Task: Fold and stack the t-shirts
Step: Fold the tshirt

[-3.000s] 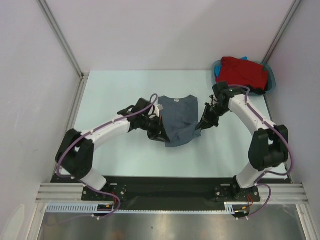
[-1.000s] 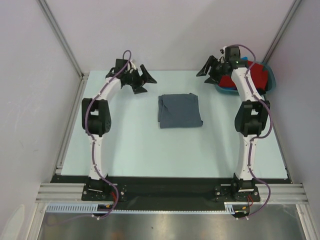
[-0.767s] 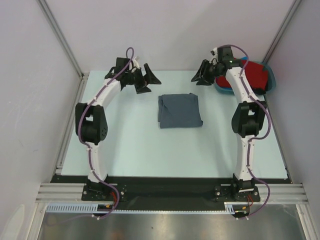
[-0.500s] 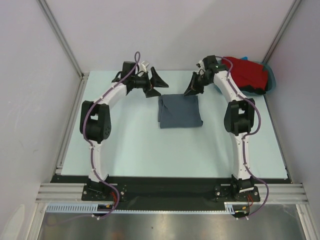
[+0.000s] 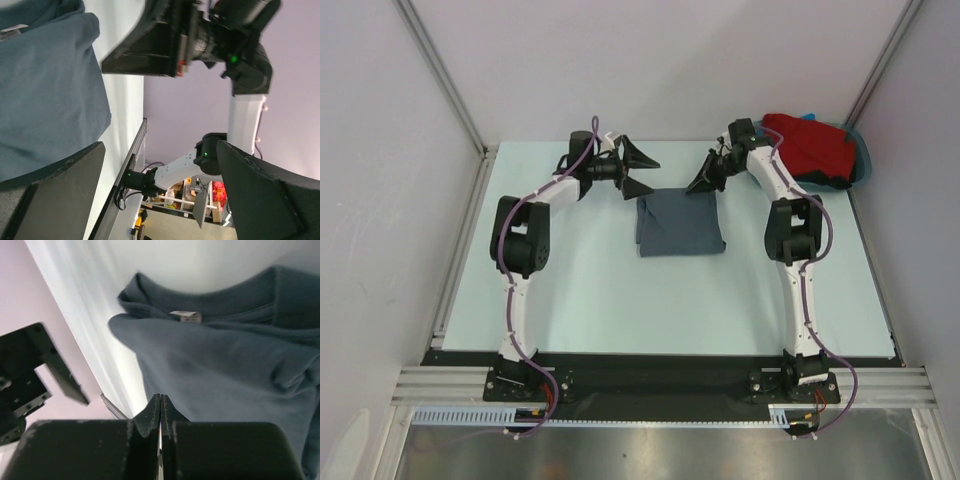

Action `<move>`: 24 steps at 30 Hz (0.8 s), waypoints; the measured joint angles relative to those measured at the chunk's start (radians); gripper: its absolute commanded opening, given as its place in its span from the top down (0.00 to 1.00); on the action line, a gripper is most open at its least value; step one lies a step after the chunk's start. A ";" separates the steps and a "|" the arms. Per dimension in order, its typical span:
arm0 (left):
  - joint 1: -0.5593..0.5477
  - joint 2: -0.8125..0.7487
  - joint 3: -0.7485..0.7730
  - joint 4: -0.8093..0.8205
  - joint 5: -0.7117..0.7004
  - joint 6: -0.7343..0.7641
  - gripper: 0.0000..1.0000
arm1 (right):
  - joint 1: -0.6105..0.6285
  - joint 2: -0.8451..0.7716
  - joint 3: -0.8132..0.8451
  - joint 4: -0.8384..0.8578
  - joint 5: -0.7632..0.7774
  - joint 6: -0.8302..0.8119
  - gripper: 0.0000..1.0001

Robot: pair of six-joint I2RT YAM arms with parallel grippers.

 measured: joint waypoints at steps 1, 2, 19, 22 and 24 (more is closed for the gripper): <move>0.000 0.000 0.000 0.013 0.003 -0.015 0.00 | -0.002 0.013 0.002 0.005 0.002 0.003 1.00; 0.000 0.000 0.000 0.025 0.009 -0.026 0.00 | -0.005 0.025 0.003 0.005 0.004 0.005 1.00; -0.031 0.048 0.042 -0.072 0.025 0.034 0.00 | -0.054 0.101 0.004 -0.019 0.177 -0.081 1.00; -0.031 0.048 0.079 -0.193 0.016 0.121 0.00 | -0.054 0.112 0.016 -0.018 0.187 -0.098 1.00; -0.031 0.061 0.149 -0.346 -0.018 0.216 0.00 | -0.054 0.114 0.018 -0.016 0.190 -0.105 1.00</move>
